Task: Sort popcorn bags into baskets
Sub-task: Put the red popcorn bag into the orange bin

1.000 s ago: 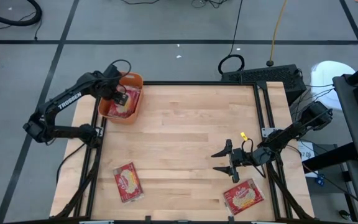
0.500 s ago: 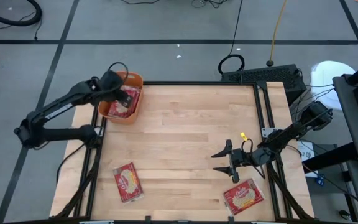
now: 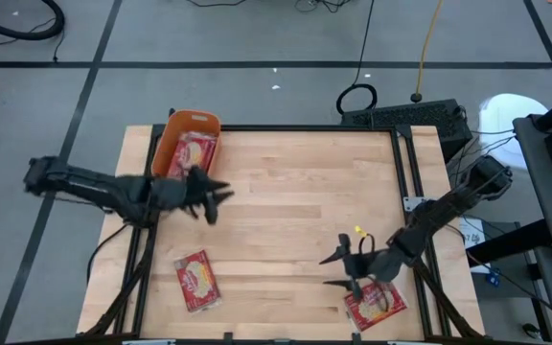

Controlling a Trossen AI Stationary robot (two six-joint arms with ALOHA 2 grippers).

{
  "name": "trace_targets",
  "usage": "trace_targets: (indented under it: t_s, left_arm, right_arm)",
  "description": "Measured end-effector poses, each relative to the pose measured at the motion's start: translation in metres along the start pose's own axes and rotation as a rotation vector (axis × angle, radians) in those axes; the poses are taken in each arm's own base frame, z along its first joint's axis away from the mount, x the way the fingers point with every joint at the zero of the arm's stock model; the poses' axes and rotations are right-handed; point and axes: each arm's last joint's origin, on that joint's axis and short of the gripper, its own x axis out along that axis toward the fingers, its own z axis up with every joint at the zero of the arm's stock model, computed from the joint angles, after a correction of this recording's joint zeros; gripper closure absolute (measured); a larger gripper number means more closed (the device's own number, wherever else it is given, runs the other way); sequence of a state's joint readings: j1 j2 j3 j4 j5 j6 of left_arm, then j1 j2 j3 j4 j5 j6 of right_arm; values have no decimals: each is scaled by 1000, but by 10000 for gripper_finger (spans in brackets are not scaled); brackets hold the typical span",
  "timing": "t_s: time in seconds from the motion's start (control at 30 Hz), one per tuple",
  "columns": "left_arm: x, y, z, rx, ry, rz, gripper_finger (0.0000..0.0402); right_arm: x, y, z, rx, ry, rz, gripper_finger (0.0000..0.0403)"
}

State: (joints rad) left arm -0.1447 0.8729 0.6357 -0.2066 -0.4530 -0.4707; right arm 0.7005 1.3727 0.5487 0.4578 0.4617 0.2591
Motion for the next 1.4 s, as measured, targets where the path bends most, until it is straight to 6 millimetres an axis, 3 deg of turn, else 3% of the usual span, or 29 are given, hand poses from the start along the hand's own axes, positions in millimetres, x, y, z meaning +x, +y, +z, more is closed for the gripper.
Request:
trace_targets:
  t_s: [0.23,0.4,0.53,0.8,1.1,1.4]
  left_arm:
    - [11,-47,-40,91,-107,-84,257]
    - [23,-75,-63,76,-146,-109,257]
    - [34,-94,-76,71,-209,-161,257]
    - [50,-118,-78,98,-236,-178,257]
    - [62,-133,-79,102,-227,-175,257]
    - [66,-136,-83,72,-208,-178,257]
  right_arm:
    - [-5,21,13,64,264,49,161]
    - [-15,33,3,171,418,141,161]
    - [-25,37,-9,177,525,116,161]
    - [-45,46,-28,113,688,102,167]
    - [-50,39,-42,98,746,49,246]
    - [-47,29,-67,242,786,136,306]
